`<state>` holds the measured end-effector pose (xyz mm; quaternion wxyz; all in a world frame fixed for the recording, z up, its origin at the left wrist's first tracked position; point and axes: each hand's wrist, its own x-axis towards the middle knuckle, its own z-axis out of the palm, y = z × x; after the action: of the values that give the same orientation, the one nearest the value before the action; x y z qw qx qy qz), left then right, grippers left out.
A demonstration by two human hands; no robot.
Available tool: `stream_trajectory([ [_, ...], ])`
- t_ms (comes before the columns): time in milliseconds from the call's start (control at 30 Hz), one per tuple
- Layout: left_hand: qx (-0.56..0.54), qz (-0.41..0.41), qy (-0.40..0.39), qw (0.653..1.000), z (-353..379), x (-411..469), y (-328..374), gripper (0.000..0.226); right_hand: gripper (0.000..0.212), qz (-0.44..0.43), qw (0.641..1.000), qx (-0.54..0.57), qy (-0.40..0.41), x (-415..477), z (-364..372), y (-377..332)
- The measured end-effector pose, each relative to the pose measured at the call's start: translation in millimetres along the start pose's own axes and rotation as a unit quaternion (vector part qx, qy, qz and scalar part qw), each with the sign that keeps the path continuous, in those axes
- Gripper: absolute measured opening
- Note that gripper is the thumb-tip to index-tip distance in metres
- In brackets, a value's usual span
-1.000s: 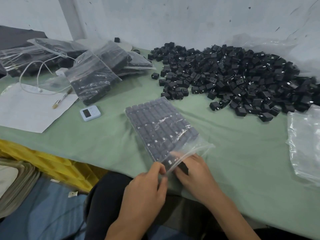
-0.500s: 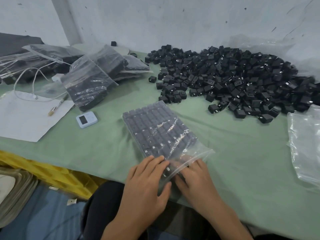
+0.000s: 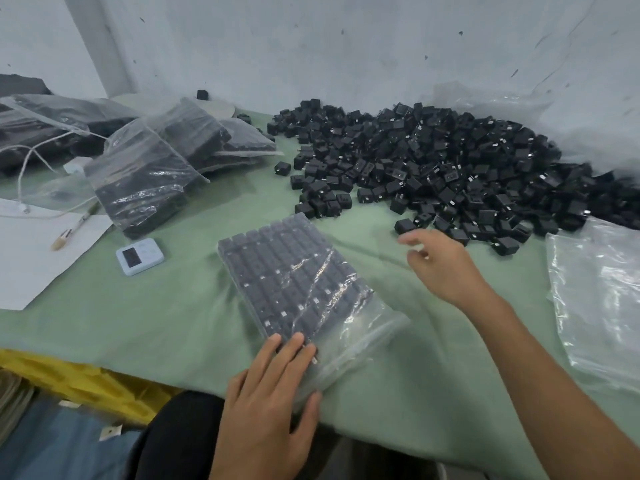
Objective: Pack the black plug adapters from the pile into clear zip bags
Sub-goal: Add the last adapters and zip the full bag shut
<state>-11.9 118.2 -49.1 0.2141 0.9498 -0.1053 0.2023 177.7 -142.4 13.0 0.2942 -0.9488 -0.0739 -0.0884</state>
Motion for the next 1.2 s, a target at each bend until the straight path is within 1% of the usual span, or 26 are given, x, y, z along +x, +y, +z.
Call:
stream_trajectory([
  [33,-0.003,-0.002,0.004,1.0,0,0,1,0.052,0.034,0.012,0.999,-0.041,0.001,26,7,10],
  [67,-0.004,-0.006,0.008,1.0,0,0,1,0.052,0.04,0.022,0.997,-0.077,-0.015,49,15,20],
  [133,-0.001,-0.014,0.01,1.0,0,1,2,0.052,0.051,0.035,0.985,-0.153,-0.071,81,31,36],
  [167,0.0,-0.016,0.008,1.0,0,1,3,0.052,0.053,0.041,0.978,-0.182,-0.089,90,38,41],
  [200,0.0,-0.017,0.005,1.0,0,0,3,0.053,0.052,0.045,0.976,-0.195,-0.09,95,43,45],
  [267,-0.002,-0.022,-0.004,1.0,0,0,3,0.053,0.042,0.05,0.979,-0.19,-0.062,100,48,46],
  [367,-0.015,-0.043,-0.025,0.999,0,-1,2,0.053,0.035,0.045,0.99,-0.127,-0.04,88,38,38],
  [433,-0.029,-0.052,-0.03,0.998,0,0,1,0.053,0.033,0.059,0.998,-0.015,0.006,59,20,31],
  [467,-0.038,-0.053,-0.027,0.997,0,0,2,0.054,0.031,0.072,0.994,0.072,0.026,37,9,26],
  [533,-0.063,-0.06,-0.021,0.996,0,1,3,0.059,0.027,0.083,0.97,0.227,0.041,-19,-16,13],
  [600,-0.09,-0.083,-0.016,0.992,0,1,4,0.067,0.032,0.08,0.95,0.301,0.015,-78,-32,3],
  [700,-0.109,-0.112,-0.019,0.988,2,1,5,0.069,0.038,0.086,0.929,0.354,-0.067,-152,-29,-18],
  [800,-0.095,-0.116,0.004,0.989,4,3,11,0.065,0.032,0.107,0.904,0.4,-0.109,-185,-2,-39],
  [900,-0.066,-0.117,0.04,0.99,8,4,19,0.055,0.022,0.132,0.892,0.422,-0.09,-185,25,-57],
  [967,-0.058,-0.118,0.059,0.99,11,4,22,0.051,0.022,0.139,0.892,0.423,-0.078,-177,40,-67],
  [1067,-0.06,-0.125,0.067,0.988,13,5,25,0.047,0.025,0.161,0.889,0.425,-0.05,-165,61,-79],
  [1100,-0.06,-0.126,0.069,0.988,13,5,25,0.046,0.024,0.163,0.891,0.423,-0.037,-161,65,-82],
  [1200,-0.058,-0.125,0.07,0.988,12,5,27,0.043,0.018,0.155,0.912,0.38,-0.018,-150,76,-86],
])
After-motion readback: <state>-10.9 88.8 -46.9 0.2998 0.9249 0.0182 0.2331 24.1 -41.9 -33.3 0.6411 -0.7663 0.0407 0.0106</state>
